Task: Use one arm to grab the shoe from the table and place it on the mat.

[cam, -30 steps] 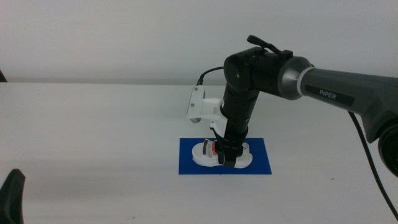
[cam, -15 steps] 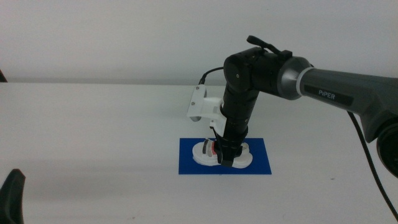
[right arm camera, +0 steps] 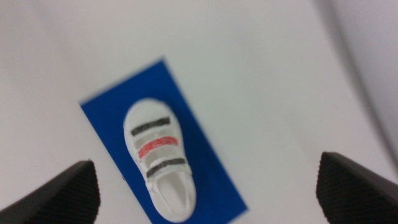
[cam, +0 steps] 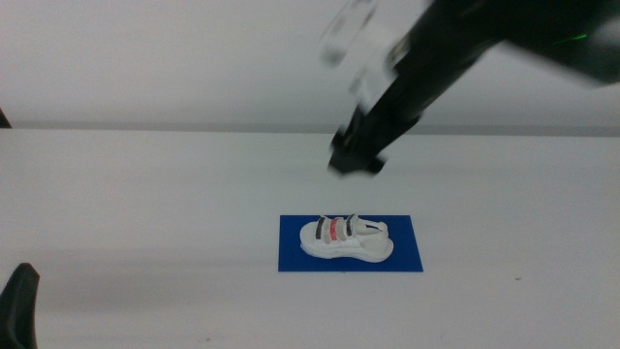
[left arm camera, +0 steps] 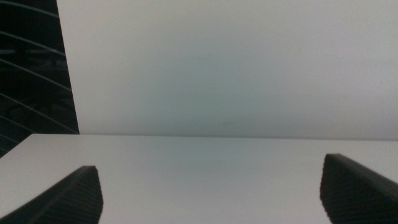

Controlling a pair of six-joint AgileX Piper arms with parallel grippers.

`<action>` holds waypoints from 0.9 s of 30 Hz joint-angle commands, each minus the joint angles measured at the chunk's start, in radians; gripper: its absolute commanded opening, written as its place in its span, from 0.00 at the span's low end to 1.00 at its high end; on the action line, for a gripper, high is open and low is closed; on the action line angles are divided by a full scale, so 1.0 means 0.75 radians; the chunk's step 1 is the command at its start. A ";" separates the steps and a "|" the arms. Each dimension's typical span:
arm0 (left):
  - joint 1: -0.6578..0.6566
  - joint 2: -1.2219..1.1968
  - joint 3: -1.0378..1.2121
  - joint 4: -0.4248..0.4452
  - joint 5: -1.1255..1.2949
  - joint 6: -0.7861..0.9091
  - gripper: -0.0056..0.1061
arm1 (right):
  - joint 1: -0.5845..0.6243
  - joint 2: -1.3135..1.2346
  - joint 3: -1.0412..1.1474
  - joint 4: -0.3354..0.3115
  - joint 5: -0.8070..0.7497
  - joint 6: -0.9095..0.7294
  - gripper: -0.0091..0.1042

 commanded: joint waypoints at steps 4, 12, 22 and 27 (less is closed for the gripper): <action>0.005 -0.055 0.057 -0.001 -0.023 -0.008 0.89 | -0.127 -0.554 0.445 0.025 -0.220 0.072 0.90; 0.005 -0.055 0.057 -0.001 -0.023 -0.008 0.89 | -0.468 -1.493 1.340 0.039 -0.583 0.287 0.90; 0.005 -0.055 0.057 -0.001 -0.023 -0.008 0.89 | -0.558 -2.323 1.943 -0.050 -0.891 0.461 0.90; 0.005 -0.055 0.057 -0.001 -0.023 -0.008 0.89 | -0.558 -2.464 1.978 -0.048 -0.886 0.461 0.90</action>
